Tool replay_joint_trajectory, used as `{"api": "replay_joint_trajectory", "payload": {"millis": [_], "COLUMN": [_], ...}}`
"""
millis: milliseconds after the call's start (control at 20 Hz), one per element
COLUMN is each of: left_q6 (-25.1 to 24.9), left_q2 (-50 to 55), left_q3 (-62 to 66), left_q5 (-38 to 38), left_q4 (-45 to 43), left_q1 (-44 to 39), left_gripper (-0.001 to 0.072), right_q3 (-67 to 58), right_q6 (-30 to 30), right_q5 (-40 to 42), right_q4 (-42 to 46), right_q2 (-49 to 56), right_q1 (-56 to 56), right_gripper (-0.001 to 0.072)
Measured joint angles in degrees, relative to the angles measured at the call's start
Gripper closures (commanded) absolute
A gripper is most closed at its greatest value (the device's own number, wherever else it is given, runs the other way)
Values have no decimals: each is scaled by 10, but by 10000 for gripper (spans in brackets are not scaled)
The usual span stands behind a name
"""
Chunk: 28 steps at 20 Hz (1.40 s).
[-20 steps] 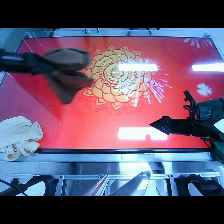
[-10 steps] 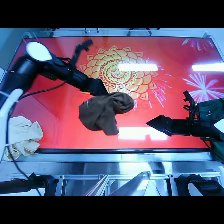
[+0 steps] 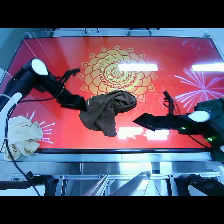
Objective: Fold the shirts.
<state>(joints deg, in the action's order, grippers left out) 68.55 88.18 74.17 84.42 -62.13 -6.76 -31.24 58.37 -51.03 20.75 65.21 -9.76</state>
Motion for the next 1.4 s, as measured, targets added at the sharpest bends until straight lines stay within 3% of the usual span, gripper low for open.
{"api": "replay_joint_trajectory", "payload": {"millis": [200,450,500,550,600,650,950,1200,1400], "left_q6": [-7,-33,-35,-37,-37,-38,-41,-41,-41], "left_q2": [-5,-5,-2,3,10,18,-5,-163,-288], "left_q3": [-110,-176,-180,-183,-186,-187,-124,22,140], "left_q5": [-66,-198,-217,-237,-258,-273,-273,-226,-243], "left_q4": [27,97,105,111,117,118,127,179,214], "left_q1": [29,11,4,-5,-13,-21,-29,21,57], "left_gripper": [-6,20,164,377,632,687,687,685,684], "right_q3": [-78,-189,-209,-224,-237,-248,-273,-318,-400], "right_q6": [-106,-145,-148,-151,-152,-154,-156,-156,-156], "right_q5": [-3,5,12,18,22,24,-51,-194,-248], "right_q4": [-99,-134,-137,-138,-140,-142,-144,-218,-274], "right_q2": [161,259,267,272,276,279,256,127,7], "right_q1": [-52,-62,-59,-57,-55,-53,-20,70,125], "right_gripper": [144,144,159,351,602,685,687,687,687]}}
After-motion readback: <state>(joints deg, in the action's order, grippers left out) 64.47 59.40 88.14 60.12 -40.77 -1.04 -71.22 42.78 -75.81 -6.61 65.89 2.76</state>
